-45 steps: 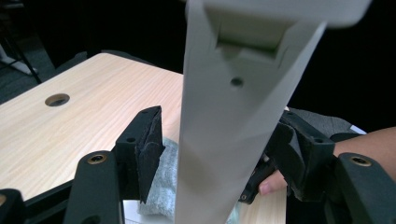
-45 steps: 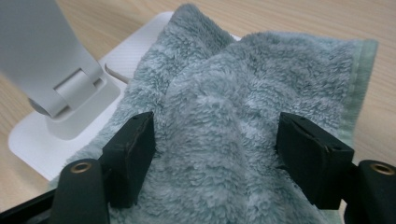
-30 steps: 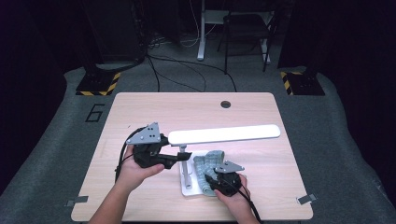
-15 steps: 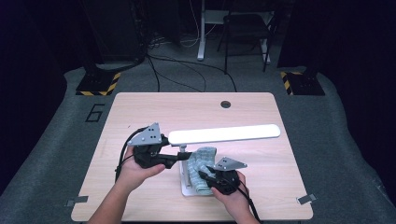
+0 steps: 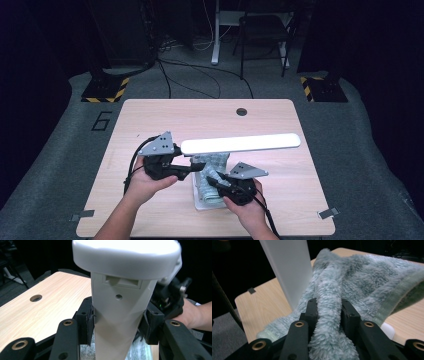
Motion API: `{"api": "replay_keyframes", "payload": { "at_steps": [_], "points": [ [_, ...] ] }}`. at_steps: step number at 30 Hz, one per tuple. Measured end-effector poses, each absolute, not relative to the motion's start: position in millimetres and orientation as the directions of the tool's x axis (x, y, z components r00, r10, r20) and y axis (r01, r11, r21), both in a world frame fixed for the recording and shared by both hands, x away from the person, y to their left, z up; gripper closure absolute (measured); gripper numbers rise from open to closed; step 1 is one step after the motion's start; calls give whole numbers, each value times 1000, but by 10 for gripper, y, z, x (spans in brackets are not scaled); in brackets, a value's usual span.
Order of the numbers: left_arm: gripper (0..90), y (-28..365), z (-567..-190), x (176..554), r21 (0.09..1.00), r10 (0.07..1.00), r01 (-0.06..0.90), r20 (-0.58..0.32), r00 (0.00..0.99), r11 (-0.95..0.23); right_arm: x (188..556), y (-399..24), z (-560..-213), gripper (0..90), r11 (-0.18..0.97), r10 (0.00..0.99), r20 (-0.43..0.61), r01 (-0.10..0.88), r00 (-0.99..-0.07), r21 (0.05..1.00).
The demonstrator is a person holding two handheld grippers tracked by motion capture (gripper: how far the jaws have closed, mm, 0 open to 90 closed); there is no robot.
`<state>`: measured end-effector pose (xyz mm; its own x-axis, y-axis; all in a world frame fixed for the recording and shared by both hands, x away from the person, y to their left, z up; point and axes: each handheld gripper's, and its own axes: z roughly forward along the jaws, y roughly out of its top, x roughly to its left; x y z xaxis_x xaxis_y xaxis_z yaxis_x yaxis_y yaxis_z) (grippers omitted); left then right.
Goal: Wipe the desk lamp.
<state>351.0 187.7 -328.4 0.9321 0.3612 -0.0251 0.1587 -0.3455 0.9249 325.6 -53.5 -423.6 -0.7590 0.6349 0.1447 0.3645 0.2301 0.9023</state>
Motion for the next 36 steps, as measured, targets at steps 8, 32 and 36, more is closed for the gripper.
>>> {"api": "replay_keyframes", "payload": {
  "at_steps": [8,32,36],
  "points": [
    [523,1874,-3284,3508,924,363,159,-24,931,-347,3303,-490,-4435,717,237,630,181,408,-756,881],
    [525,1861,-3281,3501,922,365,157,-19,931,-354,3375,-398,-4924,719,376,651,133,470,-748,799],
    [525,1861,-3283,3500,922,364,157,-20,931,-353,3369,-363,-4990,720,450,658,45,440,-752,777]
  ]
}}
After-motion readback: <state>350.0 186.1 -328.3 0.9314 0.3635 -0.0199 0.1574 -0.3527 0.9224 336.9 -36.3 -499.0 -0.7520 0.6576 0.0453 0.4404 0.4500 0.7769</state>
